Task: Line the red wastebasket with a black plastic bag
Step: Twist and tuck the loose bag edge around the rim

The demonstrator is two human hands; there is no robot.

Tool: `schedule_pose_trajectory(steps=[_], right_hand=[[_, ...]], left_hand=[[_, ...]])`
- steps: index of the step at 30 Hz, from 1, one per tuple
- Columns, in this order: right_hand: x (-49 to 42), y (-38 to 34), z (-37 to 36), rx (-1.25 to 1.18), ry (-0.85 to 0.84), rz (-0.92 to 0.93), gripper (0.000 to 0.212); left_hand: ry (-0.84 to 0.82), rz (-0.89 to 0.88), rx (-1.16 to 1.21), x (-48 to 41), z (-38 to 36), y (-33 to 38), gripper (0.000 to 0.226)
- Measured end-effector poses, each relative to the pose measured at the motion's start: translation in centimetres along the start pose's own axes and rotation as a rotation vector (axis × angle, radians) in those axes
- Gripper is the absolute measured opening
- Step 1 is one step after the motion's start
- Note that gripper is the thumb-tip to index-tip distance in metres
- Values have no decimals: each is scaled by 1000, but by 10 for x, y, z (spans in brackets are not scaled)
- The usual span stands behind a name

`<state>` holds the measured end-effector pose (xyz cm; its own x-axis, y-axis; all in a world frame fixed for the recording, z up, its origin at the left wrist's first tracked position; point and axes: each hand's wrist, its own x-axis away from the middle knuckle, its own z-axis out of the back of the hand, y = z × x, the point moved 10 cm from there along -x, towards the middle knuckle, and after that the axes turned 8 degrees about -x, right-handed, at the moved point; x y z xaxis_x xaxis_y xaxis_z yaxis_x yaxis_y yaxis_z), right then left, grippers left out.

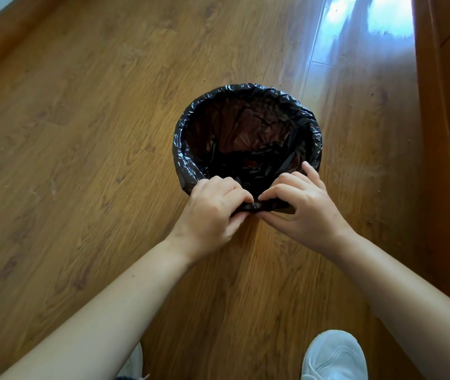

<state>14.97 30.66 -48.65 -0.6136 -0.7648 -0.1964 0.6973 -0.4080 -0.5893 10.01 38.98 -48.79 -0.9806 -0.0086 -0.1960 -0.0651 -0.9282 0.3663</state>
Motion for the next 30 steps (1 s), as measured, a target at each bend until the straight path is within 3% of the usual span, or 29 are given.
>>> schedule_pose_trajectory(steps=[6,20,26,30], right_hand=[[0,7,7,-31,-76,-9,25],[1,0,-3,-32,7,15,16],[-1,9,2,-42,-149,-9,29],[-3,11,2,-45,-190,-6,24]], left_hand=[[-1,50,31,0,1,-11,15],[-50,-27,25,-1,1,-5,18],[-31,-7,37,-1,2,-12,15],[-38,9,51,-1,3,-14,18]])
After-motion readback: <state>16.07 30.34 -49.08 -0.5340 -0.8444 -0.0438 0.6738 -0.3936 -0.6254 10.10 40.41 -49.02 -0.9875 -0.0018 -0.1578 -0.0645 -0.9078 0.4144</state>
